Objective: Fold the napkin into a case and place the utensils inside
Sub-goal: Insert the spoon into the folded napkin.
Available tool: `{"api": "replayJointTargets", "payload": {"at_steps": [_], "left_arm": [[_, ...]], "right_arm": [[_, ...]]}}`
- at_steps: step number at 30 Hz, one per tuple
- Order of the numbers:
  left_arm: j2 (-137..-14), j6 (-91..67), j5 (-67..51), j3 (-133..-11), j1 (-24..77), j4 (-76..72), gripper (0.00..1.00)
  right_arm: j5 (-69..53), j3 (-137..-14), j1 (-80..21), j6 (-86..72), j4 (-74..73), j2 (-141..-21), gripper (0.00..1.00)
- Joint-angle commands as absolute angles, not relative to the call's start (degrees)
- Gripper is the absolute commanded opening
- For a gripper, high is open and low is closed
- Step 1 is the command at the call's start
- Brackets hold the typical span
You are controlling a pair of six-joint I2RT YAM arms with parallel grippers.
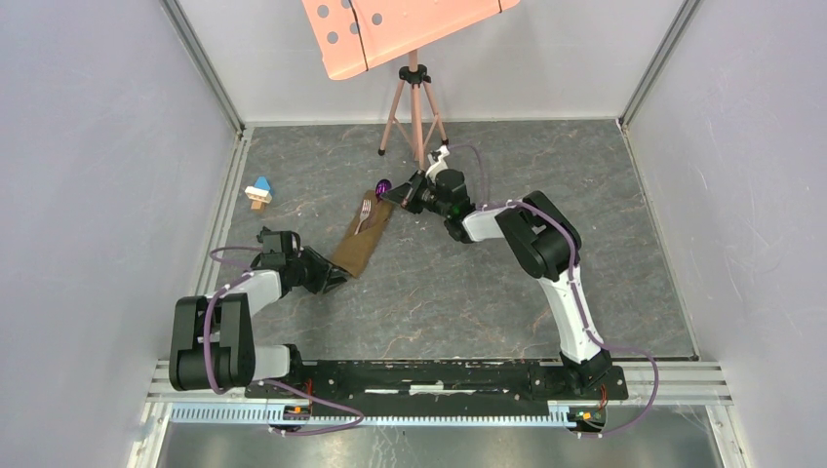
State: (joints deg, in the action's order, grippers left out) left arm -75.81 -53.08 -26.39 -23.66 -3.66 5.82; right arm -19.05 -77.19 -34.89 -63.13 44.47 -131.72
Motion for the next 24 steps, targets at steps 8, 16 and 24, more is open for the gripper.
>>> {"api": "replayJointTargets", "payload": {"at_steps": [8, 16, 24], "left_arm": [[-72.6, -54.5, -23.8, -21.0, -3.7, 5.0, 0.3], [-69.8, -54.7, -23.6, -20.4, -3.6, 5.7, 0.34], [-56.0, -54.0, -21.8, -21.4, -3.7, 23.4, 0.52]], "right_arm": [[-21.6, -71.0, -37.4, -67.7, 46.1, -128.2, 0.0], [-20.1, -67.8, -38.8, -67.5, 46.6, -127.1, 0.0], [-19.4, -68.2, -37.5, -65.0, 44.8, -126.5, 0.0]]}}
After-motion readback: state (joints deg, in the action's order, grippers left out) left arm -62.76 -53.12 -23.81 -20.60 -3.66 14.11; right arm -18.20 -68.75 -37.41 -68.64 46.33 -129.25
